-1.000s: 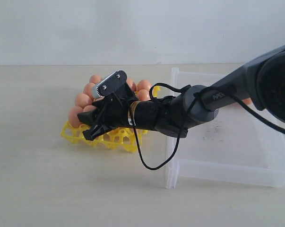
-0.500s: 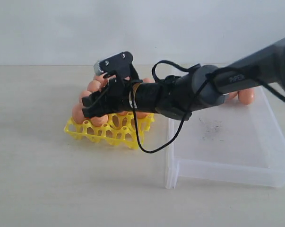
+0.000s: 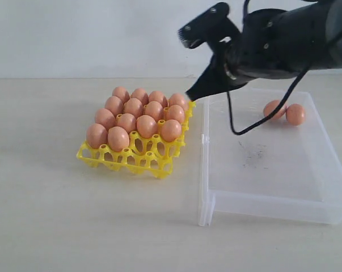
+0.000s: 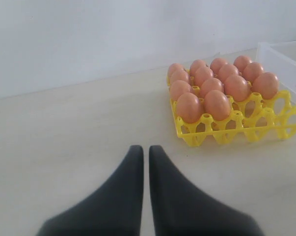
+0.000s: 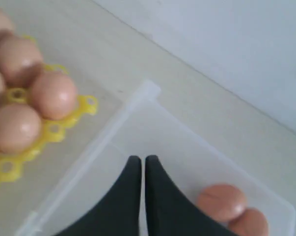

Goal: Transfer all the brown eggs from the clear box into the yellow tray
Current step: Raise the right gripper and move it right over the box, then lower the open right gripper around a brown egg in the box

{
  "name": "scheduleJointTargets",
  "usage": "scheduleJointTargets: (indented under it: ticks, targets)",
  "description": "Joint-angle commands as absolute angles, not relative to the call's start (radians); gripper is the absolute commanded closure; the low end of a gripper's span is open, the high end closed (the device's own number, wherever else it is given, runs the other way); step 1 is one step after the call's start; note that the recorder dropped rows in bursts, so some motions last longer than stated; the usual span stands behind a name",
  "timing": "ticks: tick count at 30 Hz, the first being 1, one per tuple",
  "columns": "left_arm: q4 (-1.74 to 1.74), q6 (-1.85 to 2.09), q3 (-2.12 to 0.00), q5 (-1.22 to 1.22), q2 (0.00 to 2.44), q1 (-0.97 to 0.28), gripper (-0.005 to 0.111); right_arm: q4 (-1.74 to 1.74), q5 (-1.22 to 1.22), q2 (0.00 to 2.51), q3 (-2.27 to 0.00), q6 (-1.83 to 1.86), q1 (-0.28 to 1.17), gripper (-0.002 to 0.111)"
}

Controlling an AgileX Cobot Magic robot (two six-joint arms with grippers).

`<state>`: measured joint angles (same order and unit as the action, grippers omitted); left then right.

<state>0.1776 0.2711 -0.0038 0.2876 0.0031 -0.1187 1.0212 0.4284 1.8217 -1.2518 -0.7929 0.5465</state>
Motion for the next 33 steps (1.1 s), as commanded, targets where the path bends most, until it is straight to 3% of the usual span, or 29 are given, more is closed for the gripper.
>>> scheduleJointTargets:
  ticks: [1, 4, 8, 12, 17, 20, 25, 27, 33]
  targets:
    - [0.176, 0.271, 0.000, 0.284, 0.000, -0.125, 0.103, 0.655, 0.409, 1.811, -1.254, -0.525, 0.368, 0.109]
    - [0.176, 0.271, 0.000, 0.284, 0.000, -0.125, 0.103, 0.309, 0.477, 1.821, -1.309, -0.214, 0.262, 0.109]
    - [0.176, 0.271, 0.000, 0.284, 0.000, -0.125, 0.103, 0.000, 0.741, 1.890, -1.478, 0.041, 0.157, 0.109]
    - [0.176, 0.271, 0.000, 0.284, 0.000, -0.125, 0.103, -0.041, 0.925, 1.991, -1.641, 0.051, 0.131, 0.109]
    - [0.176, 0.271, 0.000, 0.284, 0.000, -0.125, 0.103, -0.032, 0.966, 2.104, -1.780, 0.036, 0.131, 0.108]
    - [0.176, 0.271, 0.000, 0.284, 0.000, -0.125, 0.103, 0.019, 0.997, 2.160, -1.836, 0.016, 0.131, 0.098]
    - [0.176, 0.271, 0.000, 0.284, 0.000, -0.125, 0.103, 0.029, 0.995, 2.234, -1.875, -0.030, 0.131, 0.059]
    - [0.176, 0.271, 0.000, 0.284, 0.000, -0.125, 0.103, 0.034, 0.981, 2.256, -1.877, -0.089, 0.131, 0.048]
    - [0.176, 0.271, 0.000, 0.284, 0.000, -0.125, 0.103, 0.036, 0.946, 2.303, -1.877, -0.134, 0.131, 0.048]
